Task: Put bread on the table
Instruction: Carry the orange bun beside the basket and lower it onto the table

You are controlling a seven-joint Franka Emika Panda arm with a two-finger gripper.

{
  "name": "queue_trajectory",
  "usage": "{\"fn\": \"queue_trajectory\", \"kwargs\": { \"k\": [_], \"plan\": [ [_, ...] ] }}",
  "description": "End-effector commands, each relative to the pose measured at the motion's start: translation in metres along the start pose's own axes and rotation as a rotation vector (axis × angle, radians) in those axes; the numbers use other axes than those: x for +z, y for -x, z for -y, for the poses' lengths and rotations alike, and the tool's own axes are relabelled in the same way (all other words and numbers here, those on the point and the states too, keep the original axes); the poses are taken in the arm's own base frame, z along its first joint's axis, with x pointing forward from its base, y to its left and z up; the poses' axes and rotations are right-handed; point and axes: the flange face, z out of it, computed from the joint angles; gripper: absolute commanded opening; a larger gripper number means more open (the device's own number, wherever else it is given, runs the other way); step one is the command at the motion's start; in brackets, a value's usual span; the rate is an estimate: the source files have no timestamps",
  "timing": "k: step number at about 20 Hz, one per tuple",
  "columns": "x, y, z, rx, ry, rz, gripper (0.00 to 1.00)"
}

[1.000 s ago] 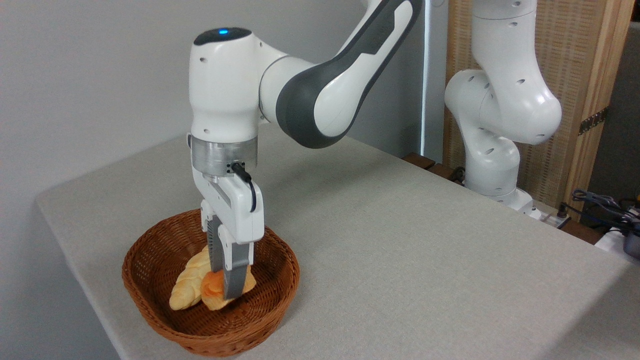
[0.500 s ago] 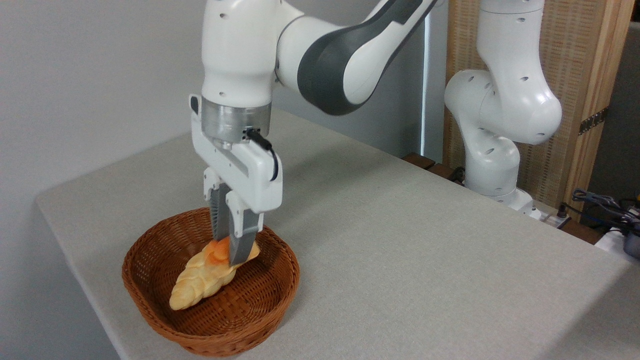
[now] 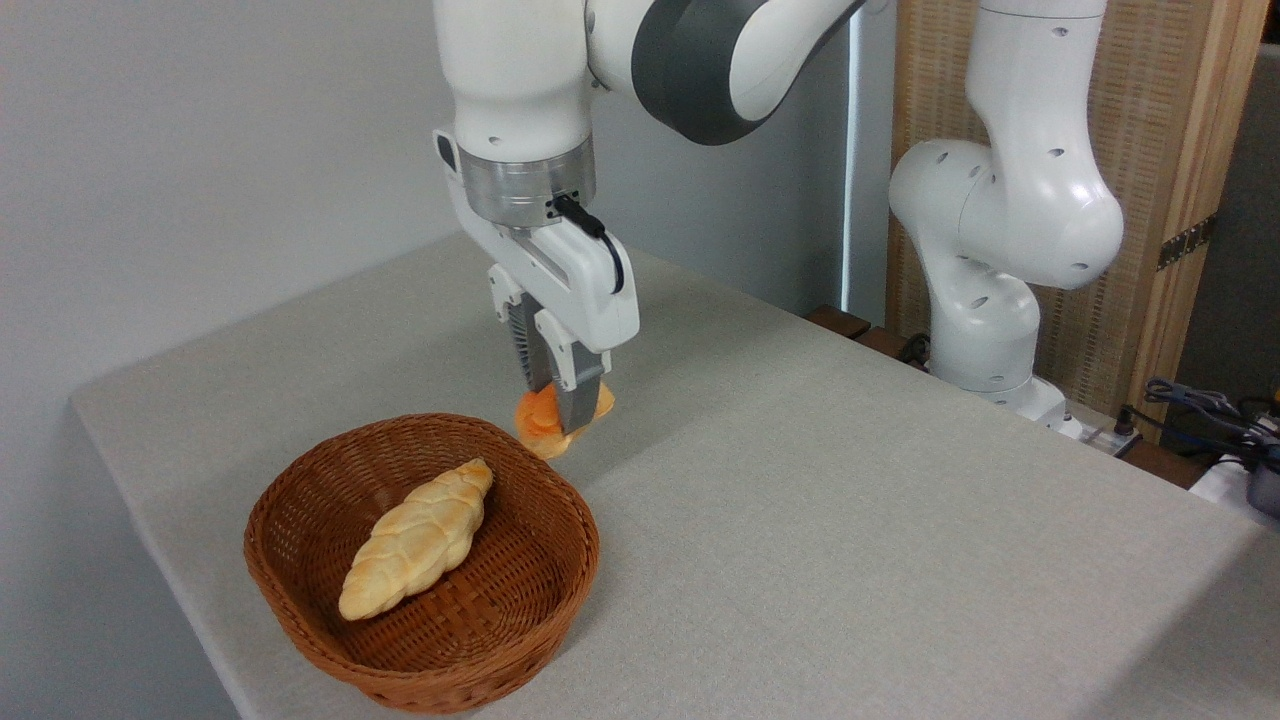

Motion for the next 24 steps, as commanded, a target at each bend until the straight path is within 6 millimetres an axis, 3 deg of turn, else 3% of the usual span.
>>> {"fn": "queue_trajectory", "kwargs": {
  "k": [1, 5, 8, 9, 12, 14, 18, 22, 24],
  "plan": [
    [0.021, 0.005, -0.034, 0.037, 0.033, 0.025, 0.42],
    [0.043, 0.029, -0.054, 0.056, -0.008, 0.004, 0.42],
    [0.066, 0.03, -0.072, 0.087, -0.005, 0.03, 0.43],
    [0.068, 0.029, -0.074, 0.095, -0.006, 0.039, 0.48],
    [0.081, 0.025, -0.071, 0.096, 0.005, 0.059, 0.9],
    [0.087, 0.019, -0.07, 0.103, -0.002, 0.061, 1.0],
    [0.088, 0.017, -0.065, 0.098, -0.011, 0.054, 1.0],
    [0.076, 0.014, -0.057, 0.088, -0.027, 0.033, 1.0],
    [0.062, 0.013, -0.049, 0.078, -0.046, 0.008, 1.0]
  ]
}}
